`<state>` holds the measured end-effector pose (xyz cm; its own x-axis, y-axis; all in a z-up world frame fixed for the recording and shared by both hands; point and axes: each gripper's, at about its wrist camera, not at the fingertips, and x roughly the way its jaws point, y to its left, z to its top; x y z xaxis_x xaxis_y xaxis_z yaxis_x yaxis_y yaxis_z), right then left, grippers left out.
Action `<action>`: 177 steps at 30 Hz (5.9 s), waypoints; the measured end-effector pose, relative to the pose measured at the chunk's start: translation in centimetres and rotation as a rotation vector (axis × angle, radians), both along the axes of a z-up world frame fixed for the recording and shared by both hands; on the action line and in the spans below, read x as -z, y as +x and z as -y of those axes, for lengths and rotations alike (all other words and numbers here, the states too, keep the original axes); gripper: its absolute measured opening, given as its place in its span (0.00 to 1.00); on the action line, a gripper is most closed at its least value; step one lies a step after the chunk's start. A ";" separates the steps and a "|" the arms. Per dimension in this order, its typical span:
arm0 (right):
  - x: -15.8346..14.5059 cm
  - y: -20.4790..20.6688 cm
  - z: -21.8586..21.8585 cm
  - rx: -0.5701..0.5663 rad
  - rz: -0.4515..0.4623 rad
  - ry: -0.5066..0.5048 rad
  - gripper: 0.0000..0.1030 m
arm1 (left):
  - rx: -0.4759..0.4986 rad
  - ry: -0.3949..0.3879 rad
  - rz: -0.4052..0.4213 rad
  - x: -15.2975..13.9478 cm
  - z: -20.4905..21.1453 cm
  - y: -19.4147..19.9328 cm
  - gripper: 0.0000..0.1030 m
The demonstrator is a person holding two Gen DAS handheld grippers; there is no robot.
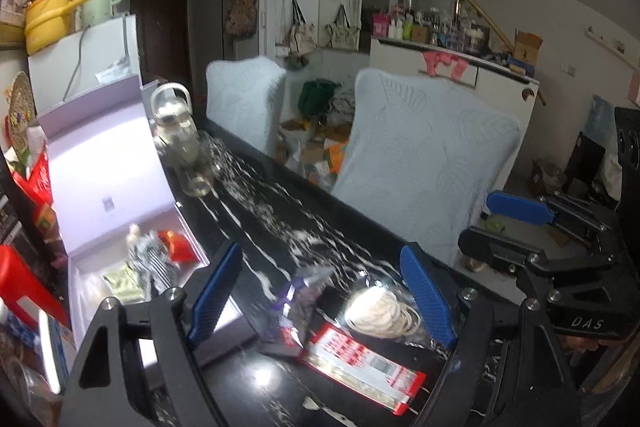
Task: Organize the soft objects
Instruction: 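Move both grippers from the gift box back to the items on the table, then grasp the red-white spicy strip packet with the left gripper while the right grasps the gingham scrunchie, then lift and carry the packet and scrunchie with both grippers to the gift box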
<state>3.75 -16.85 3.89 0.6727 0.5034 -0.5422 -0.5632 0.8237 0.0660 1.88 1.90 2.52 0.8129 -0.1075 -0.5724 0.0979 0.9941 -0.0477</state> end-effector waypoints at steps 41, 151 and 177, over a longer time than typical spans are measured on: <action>11.6 3.1 7.6 0.122 -0.194 -0.015 0.60 | -0.319 -0.090 -0.430 15.6 4.2 2.4 0.79; 11.3 -3.3 3.9 -0.086 -0.249 0.002 0.22 | -0.153 -0.120 -0.161 9.6 1.3 -5.4 0.47; -0.3 -3.9 -6.5 -0.401 0.027 0.153 0.22 | -0.294 -0.029 0.174 -1.1 -5.8 -10.2 0.47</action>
